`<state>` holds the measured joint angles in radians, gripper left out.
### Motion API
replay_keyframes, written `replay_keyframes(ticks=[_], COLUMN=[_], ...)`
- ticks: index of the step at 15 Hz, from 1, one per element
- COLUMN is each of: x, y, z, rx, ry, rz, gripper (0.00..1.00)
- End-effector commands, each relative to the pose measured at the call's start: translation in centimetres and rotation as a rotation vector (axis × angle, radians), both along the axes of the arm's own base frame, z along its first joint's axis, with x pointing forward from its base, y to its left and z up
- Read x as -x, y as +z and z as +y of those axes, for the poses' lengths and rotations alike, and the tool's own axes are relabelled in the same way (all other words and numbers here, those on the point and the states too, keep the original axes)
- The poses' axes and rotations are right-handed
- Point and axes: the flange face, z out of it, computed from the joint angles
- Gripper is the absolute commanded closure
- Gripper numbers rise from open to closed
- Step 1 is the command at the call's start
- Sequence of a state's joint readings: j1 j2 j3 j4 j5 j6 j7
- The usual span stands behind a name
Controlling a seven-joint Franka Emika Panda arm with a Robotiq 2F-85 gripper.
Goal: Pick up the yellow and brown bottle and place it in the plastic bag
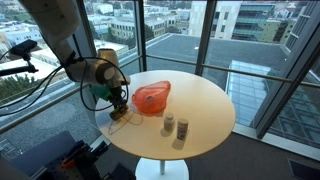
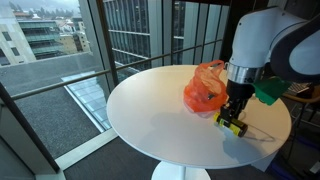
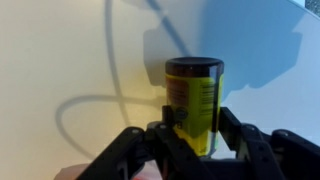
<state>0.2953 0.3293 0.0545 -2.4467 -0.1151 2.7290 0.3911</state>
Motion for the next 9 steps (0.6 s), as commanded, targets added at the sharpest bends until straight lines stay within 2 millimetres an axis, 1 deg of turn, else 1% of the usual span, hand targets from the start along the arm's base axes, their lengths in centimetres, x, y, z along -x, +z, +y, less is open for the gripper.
replay_keyframes(ticks=[1, 2, 6, 9], x=[-0.7, -0.8, -1.7, -3.2], y=[2.1, 2.7, 6.5, 9.3], z=[0.2, 0.3, 0.4, 0.2], rx=[-0.009, -0.012, -0.030, -0.028], ry=[-0.022, -0.025, -0.054, -0.109], rz=[-0.034, -0.038, -0.074, -0.111], gripper=[0.75, 0.76, 0.76, 0.76])
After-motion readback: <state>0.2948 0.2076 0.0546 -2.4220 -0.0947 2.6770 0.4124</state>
